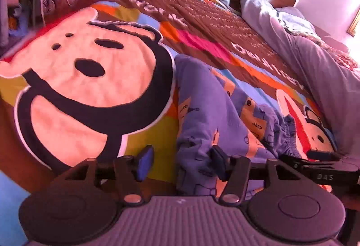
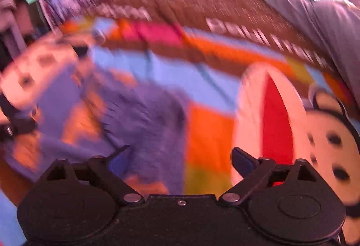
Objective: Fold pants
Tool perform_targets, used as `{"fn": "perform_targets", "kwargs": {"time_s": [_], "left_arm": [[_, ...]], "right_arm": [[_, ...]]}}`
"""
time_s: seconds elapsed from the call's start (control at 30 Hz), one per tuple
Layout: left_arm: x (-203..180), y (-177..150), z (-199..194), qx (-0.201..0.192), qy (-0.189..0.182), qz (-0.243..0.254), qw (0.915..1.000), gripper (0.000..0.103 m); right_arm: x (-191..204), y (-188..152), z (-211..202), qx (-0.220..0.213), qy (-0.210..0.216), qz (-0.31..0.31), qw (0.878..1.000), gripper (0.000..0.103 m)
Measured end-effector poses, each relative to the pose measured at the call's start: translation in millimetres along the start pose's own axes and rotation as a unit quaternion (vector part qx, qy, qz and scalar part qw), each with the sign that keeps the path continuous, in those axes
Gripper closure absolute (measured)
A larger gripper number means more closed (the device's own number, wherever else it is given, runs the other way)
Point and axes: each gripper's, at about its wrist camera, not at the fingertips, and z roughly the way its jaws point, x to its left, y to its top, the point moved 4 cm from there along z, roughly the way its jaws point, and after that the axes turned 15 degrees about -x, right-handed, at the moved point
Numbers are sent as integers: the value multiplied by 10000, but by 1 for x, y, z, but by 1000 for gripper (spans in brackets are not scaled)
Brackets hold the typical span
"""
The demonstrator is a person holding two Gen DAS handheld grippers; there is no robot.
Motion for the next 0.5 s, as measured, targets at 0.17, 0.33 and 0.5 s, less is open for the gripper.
{"fn": "perform_targets", "kwargs": {"time_s": [0.17,0.33,0.5], "left_arm": [[14,1,-2,13,-195,-579,9981,31],[13,1,1,-15,-229,-504,9985,25],[3,-1,3,-3,-189,-165,9997,20]], "right_arm": [[-22,0,-13,-257,118,800,9964,1],[-7,38,-10,-849,169,470,9951,1],[-8,47,44,-390,-204,531,9976,1]]}}
